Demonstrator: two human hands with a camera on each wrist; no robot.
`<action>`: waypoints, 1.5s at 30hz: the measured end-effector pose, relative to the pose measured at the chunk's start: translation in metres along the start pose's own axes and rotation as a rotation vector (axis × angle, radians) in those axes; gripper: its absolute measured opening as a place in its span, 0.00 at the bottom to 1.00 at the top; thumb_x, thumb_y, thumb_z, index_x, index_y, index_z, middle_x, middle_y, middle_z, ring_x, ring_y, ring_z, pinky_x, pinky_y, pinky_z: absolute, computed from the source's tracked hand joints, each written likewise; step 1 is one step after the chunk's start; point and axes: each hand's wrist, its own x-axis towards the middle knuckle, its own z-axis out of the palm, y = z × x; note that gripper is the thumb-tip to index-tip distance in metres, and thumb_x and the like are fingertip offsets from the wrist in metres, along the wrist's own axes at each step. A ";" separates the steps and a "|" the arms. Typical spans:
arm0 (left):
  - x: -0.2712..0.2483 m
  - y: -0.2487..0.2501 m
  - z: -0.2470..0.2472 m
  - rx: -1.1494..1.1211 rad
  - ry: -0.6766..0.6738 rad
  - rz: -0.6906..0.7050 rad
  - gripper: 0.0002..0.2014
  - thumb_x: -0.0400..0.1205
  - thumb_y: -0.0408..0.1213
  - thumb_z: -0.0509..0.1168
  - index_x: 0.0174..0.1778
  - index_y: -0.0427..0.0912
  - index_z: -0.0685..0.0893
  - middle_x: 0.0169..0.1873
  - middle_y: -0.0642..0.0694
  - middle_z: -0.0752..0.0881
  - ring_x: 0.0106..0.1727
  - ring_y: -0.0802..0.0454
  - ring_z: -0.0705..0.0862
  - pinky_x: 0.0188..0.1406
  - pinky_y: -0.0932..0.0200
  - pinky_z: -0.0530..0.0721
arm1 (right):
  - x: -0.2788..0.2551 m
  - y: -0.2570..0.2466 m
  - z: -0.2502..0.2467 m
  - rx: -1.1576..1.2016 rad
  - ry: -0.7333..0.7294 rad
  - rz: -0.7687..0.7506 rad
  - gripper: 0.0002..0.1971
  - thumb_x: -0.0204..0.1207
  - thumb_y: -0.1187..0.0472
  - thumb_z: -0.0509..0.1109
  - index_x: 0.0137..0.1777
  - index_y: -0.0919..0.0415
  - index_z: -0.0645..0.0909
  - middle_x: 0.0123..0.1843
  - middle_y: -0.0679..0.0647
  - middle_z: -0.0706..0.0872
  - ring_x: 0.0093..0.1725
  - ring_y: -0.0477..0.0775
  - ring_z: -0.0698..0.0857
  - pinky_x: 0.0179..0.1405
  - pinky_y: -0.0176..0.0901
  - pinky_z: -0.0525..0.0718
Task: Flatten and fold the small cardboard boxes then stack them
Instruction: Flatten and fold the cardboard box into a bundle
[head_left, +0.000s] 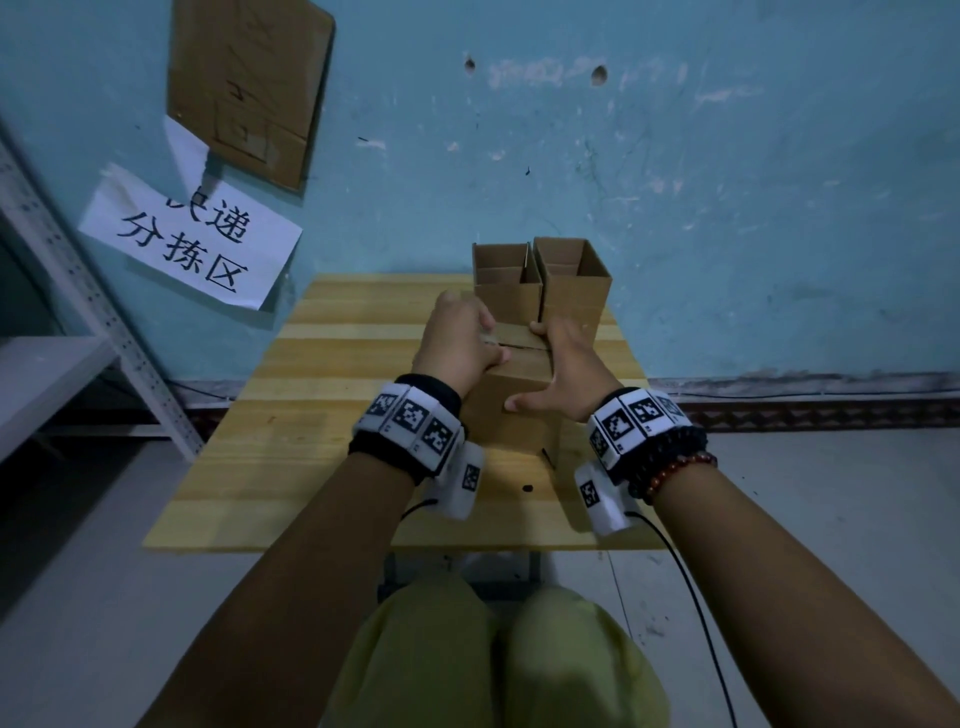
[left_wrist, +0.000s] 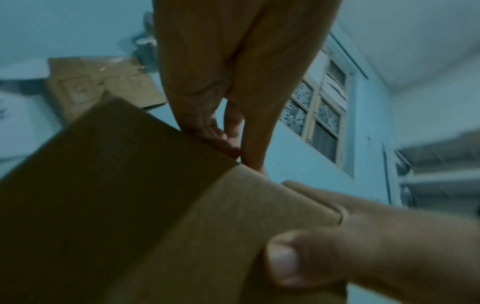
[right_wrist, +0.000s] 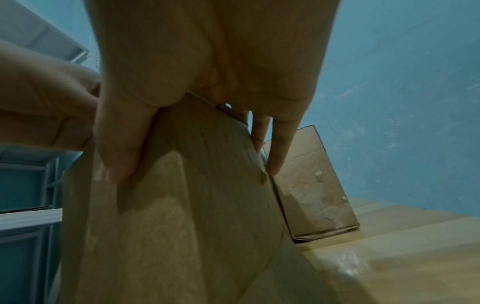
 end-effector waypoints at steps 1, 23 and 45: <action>-0.001 0.001 0.000 0.052 0.006 -0.008 0.15 0.74 0.39 0.73 0.53 0.39 0.81 0.59 0.42 0.76 0.58 0.46 0.78 0.55 0.57 0.75 | 0.001 0.000 0.000 -0.002 -0.003 0.002 0.49 0.57 0.50 0.84 0.75 0.62 0.62 0.70 0.56 0.67 0.72 0.55 0.68 0.72 0.50 0.71; 0.003 -0.004 0.004 0.347 0.010 0.219 0.05 0.83 0.30 0.58 0.52 0.36 0.77 0.51 0.38 0.81 0.53 0.39 0.81 0.47 0.50 0.77 | 0.000 -0.001 -0.001 -0.014 0.008 0.006 0.49 0.57 0.50 0.83 0.75 0.61 0.62 0.70 0.56 0.67 0.71 0.55 0.68 0.72 0.48 0.70; 0.001 -0.005 0.017 0.167 0.010 0.132 0.06 0.82 0.36 0.62 0.48 0.36 0.81 0.49 0.42 0.79 0.53 0.44 0.79 0.51 0.54 0.76 | -0.007 0.005 0.000 -0.018 0.006 0.020 0.45 0.57 0.51 0.84 0.72 0.61 0.65 0.66 0.57 0.69 0.66 0.54 0.70 0.65 0.44 0.70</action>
